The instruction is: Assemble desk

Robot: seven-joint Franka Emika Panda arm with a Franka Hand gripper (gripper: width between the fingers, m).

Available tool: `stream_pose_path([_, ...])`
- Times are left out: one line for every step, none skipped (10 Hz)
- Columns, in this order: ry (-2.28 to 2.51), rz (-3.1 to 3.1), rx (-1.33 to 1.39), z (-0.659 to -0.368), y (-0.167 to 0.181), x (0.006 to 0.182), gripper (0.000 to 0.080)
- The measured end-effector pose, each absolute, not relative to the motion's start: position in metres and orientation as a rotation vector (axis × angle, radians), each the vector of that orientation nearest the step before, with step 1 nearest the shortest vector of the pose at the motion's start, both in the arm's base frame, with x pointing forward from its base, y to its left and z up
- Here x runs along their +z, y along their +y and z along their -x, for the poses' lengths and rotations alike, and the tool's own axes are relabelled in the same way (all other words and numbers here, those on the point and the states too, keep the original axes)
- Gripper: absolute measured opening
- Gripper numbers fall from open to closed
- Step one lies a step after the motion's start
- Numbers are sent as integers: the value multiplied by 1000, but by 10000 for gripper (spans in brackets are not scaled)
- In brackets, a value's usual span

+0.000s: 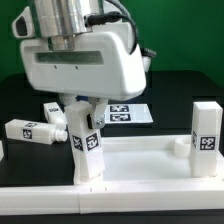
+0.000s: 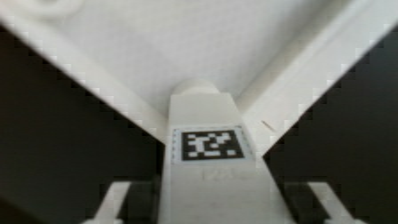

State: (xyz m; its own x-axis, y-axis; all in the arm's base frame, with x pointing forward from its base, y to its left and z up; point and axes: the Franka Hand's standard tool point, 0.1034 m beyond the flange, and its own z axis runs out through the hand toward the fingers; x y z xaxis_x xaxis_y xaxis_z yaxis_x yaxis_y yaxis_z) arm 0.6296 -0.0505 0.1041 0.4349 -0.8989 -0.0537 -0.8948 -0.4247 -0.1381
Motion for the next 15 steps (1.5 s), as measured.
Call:
stream_pose_path([1825,2345,-12,-630,-49,103,287])
stream_pose_path([1993,2184,3,-630,-49,102,287])
stream_pose_path([1998,2180,6,-630,-49,102,287])
stream_pose_path([1957,2218,3,-630,-49,102,287])
stream_pose_path([1954,2221,3,-630,-48,102,287])
stream_pose_path([1735,2403,-25,-630,-48,103,468])
stream_pose_path([1455,2583,-53,-632,-46,107,594])
stream_pose_path([1276,2680,-64,-633,-45,109,594])
stream_pose_path([1195,2720,-73,-632,-46,108,638])
stream_pose_path([1093,2765,-81,-632,-46,107,638])
stream_pose_path([898,2845,-103,-633,-48,108,648])
stream_pose_path([624,2937,-141,-635,-49,110,648])
stream_pose_path([340,3005,-170,-636,-48,111,649])
stream_pose_path([193,3046,-199,-638,-44,110,649])
stream_pose_path([242,3037,-196,-638,-43,109,649])
